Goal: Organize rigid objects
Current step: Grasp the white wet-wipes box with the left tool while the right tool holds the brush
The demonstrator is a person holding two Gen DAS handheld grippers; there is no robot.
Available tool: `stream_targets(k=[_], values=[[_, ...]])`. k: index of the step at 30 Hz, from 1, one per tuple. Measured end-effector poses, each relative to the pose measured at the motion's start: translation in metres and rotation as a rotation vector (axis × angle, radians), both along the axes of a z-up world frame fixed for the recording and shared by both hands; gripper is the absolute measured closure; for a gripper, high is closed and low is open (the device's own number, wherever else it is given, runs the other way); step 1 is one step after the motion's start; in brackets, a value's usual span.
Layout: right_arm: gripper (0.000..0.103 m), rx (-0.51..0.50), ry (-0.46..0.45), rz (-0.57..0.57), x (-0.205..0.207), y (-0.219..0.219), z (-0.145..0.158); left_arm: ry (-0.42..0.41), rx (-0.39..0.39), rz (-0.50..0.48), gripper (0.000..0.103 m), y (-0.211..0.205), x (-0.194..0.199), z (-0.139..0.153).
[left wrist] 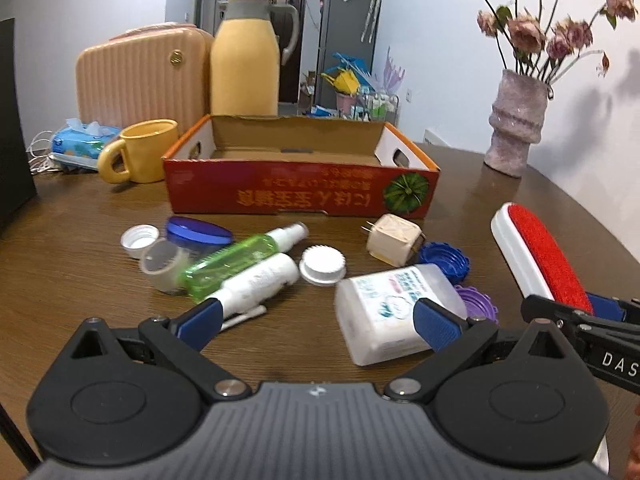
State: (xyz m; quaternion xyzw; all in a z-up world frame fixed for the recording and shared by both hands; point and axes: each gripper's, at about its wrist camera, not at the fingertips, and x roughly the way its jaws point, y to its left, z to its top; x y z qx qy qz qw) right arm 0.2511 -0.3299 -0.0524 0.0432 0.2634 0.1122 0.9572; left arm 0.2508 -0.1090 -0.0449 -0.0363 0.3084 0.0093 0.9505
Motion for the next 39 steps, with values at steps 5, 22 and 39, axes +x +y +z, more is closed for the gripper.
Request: stream_targets(k=[5, 22, 39], values=[[0.048, 0.019, 0.004, -0.008, 0.01, -0.012, -0.005, 0.026, -0.036, 0.001, 0.0, -0.013, 0.01, -0.006], [0.048, 0.135, -0.005, -0.029, 0.037, -0.042, -0.025, 0.042, -0.075, 0.095, 0.0, -0.047, 0.037, -0.018], [0.048, 0.152, -0.008, -0.037, 0.033, -0.044, -0.029, 0.059, 0.006, 0.137, 0.0, -0.064, 0.044, -0.033]])
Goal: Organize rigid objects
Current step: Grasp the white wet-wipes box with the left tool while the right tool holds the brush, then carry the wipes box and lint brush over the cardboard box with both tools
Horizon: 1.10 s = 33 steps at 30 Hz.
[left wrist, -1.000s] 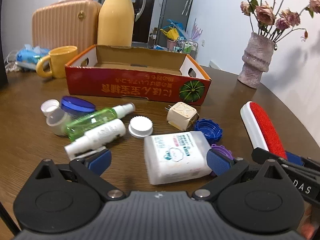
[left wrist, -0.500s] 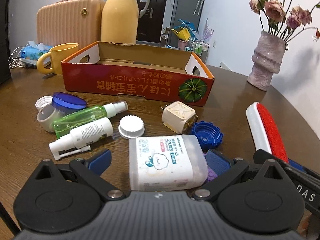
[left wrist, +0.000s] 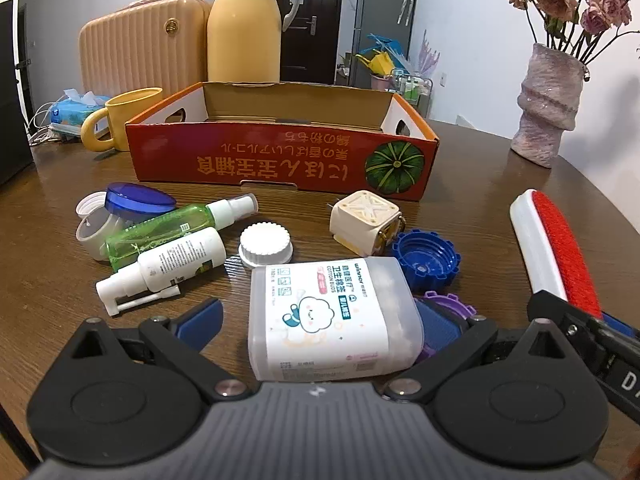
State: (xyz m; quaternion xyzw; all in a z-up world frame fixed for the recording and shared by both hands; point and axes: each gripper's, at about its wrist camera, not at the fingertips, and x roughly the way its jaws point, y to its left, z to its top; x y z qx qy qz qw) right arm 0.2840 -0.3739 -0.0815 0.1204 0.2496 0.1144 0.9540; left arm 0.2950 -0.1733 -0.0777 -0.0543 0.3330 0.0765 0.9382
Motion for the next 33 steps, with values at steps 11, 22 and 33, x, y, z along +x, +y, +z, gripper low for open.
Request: stream_targets(k=[11, 22, 33], values=[[0.048, -0.01, 0.014, -0.003, 0.001, 0.003, -0.003, 0.035, -0.055, -0.029, 0.02, 0.013, 0.009, -0.008], [0.048, -0.017, 0.015, 0.009, 0.0, 0.01, -0.002, -0.043, -0.013, -0.076, 0.02, 0.024, -0.002, 0.009], [0.048, -0.037, 0.006, 0.017, -0.002, 0.03, 0.011, -0.102, -0.03, -0.091, 0.02, 0.051, -0.012, 0.036]])
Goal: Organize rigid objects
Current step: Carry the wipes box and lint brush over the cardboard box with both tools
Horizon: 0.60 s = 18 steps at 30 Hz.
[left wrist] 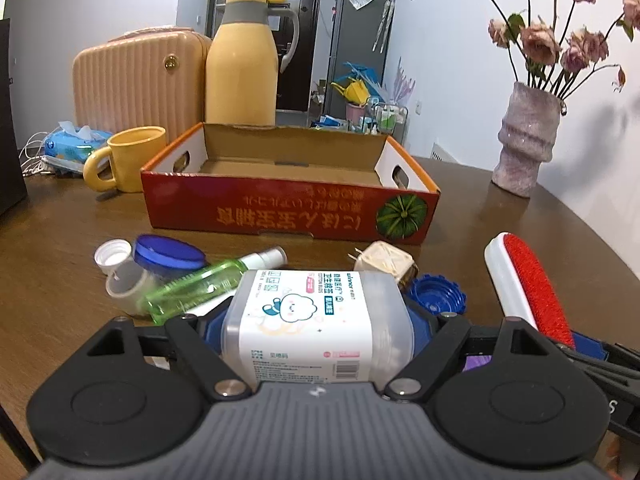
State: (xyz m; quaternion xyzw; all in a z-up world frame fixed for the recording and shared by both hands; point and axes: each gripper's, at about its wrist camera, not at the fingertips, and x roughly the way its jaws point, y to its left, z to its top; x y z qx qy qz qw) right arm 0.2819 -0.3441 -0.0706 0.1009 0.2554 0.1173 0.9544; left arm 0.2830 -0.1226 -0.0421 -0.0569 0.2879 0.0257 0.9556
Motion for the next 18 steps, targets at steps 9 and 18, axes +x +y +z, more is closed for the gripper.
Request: stream_targets(k=[9, 18], values=[[0.048, -0.02, -0.028, 0.027, 0.002, 0.027, 0.023, -0.049, -0.012, 0.004, 0.02, 0.026, -0.003, 0.022], [0.048, -0.022, -0.041, 0.033, 0.017, 0.05, 0.038, -0.072, -0.015, 0.006, 0.02, 0.05, 0.008, 0.037]])
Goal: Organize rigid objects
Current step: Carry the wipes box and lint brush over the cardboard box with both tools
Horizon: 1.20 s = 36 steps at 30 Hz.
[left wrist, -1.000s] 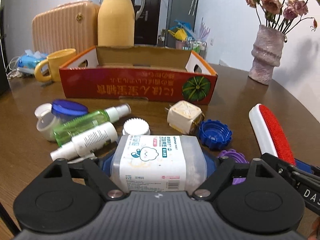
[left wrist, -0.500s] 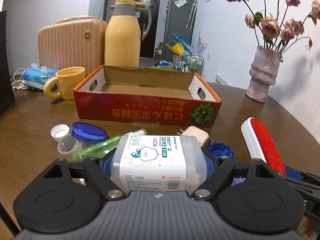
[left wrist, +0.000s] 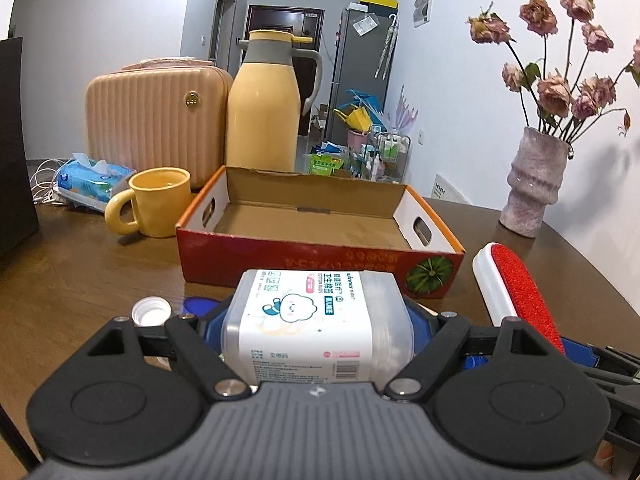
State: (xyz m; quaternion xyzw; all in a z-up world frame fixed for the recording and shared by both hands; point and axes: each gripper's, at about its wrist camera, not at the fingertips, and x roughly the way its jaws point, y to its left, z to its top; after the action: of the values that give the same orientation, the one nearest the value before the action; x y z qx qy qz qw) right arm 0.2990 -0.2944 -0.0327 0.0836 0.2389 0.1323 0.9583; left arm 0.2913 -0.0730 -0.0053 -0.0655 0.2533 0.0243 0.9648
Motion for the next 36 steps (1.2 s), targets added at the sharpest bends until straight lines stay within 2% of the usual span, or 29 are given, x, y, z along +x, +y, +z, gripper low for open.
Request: stream_targets(k=[23, 36], values=[[0.048, 0.067, -0.003, -0.007, 0.09, 0.046, 0.028, -0.055, -0.076, 0.044, 0.02, 0.057, 0.082, 0.028], [0.048, 0.132, 0.029, -0.01, 0.151, 0.048, 0.041, -0.065, -0.057, 0.052, 0.02, 0.065, 0.132, 0.035]])
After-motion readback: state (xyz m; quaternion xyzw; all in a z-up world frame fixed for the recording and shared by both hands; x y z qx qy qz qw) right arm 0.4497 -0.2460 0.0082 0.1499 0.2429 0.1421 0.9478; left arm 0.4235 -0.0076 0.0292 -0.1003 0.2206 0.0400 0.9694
